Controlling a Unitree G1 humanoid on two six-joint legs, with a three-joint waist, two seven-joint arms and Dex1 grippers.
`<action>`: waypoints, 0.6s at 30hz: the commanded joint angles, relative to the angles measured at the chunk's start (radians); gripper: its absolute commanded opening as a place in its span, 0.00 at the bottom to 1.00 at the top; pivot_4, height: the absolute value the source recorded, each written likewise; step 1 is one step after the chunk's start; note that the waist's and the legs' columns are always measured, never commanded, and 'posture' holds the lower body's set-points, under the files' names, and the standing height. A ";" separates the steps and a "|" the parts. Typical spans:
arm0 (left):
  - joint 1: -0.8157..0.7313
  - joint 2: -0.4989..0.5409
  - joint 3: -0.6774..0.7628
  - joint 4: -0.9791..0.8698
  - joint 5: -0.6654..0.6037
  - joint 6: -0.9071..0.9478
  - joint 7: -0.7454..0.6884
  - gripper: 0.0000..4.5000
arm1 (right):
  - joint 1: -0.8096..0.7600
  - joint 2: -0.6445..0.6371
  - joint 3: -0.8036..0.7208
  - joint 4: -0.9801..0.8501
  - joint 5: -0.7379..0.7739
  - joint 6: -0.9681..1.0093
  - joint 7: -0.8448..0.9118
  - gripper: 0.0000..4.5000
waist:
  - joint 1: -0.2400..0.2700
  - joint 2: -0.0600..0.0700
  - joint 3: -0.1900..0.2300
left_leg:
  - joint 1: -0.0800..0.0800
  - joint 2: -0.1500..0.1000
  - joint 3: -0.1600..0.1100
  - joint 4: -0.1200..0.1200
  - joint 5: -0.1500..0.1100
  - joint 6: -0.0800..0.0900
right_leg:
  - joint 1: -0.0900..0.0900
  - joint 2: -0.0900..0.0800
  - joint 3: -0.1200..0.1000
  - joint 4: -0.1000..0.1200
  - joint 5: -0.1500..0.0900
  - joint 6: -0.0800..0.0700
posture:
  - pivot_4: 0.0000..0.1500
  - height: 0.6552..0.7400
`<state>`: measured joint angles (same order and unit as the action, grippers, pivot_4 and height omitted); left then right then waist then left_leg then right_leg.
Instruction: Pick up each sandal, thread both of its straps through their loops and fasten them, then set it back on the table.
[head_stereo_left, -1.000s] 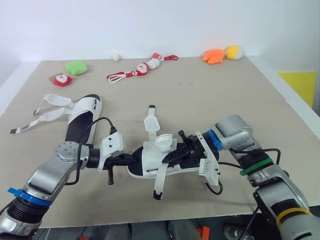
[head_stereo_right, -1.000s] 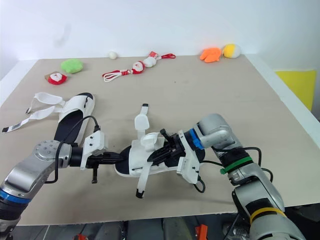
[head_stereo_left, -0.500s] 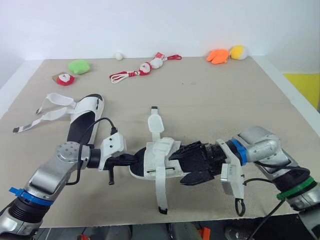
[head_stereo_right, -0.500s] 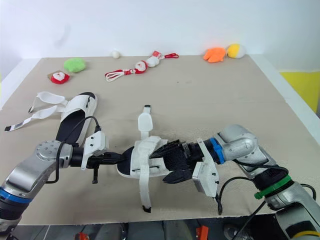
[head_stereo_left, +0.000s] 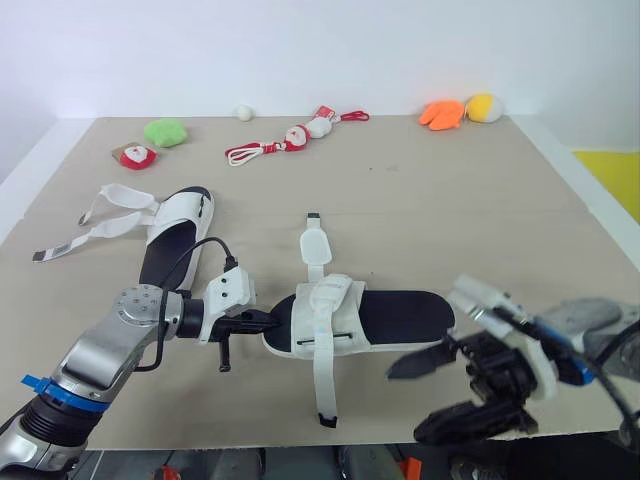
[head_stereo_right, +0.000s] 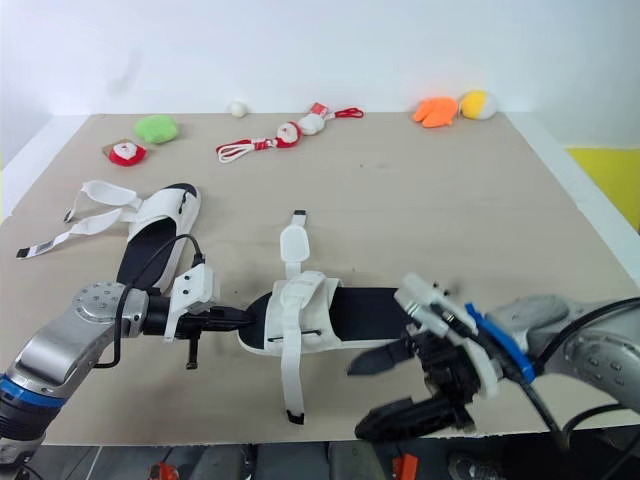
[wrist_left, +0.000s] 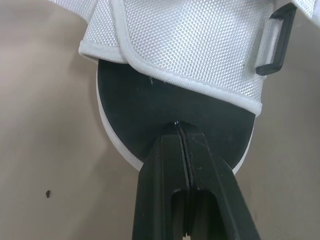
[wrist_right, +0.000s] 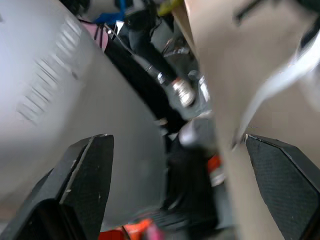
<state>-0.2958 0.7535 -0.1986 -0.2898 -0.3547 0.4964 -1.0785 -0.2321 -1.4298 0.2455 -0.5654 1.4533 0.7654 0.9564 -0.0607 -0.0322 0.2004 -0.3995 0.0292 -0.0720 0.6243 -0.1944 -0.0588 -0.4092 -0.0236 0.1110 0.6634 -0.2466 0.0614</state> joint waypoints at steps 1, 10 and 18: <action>0.020 0.007 -0.019 -0.015 0.001 0.017 -0.014 0.00 | 0.003 0.095 -0.017 -0.012 0.057 0.101 -0.191 1.00 | 0.000 0.000 0.000 | 0.000 0.000 0.000 0.000 0.000 0.000 | 0.000 0.000 0.000 0.000 0.000 0.000 | 1.00 1.00; 0.025 0.005 -0.017 -0.022 0.001 0.021 -0.008 0.00 | -0.097 0.399 0.044 0.060 0.202 0.268 -0.654 1.00 | 0.000 -0.002 -0.001 | -0.003 -0.001 0.000 0.001 0.000 0.000 | -0.001 0.000 0.001 0.000 0.001 0.002 | 1.00 1.00; 0.026 0.001 -0.016 -0.031 -0.002 0.034 0.000 0.00 | -0.173 0.534 0.083 0.129 0.392 0.320 -0.892 1.00 | -0.001 -0.003 -0.002 | -0.004 0.000 0.000 0.001 0.000 0.000 | -0.001 0.001 0.001 0.000 0.001 0.002 | 1.00 1.00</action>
<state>-0.2864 0.7530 -0.1975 -0.3123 -0.3574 0.5105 -1.0749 -0.3831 -0.9092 0.3265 -0.4351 1.7840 1.0782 0.1023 -0.0614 -0.0353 0.1985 -0.4037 0.0288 -0.0724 0.6255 -0.1945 -0.0589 -0.4105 -0.0228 0.1119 0.6629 -0.2458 0.0634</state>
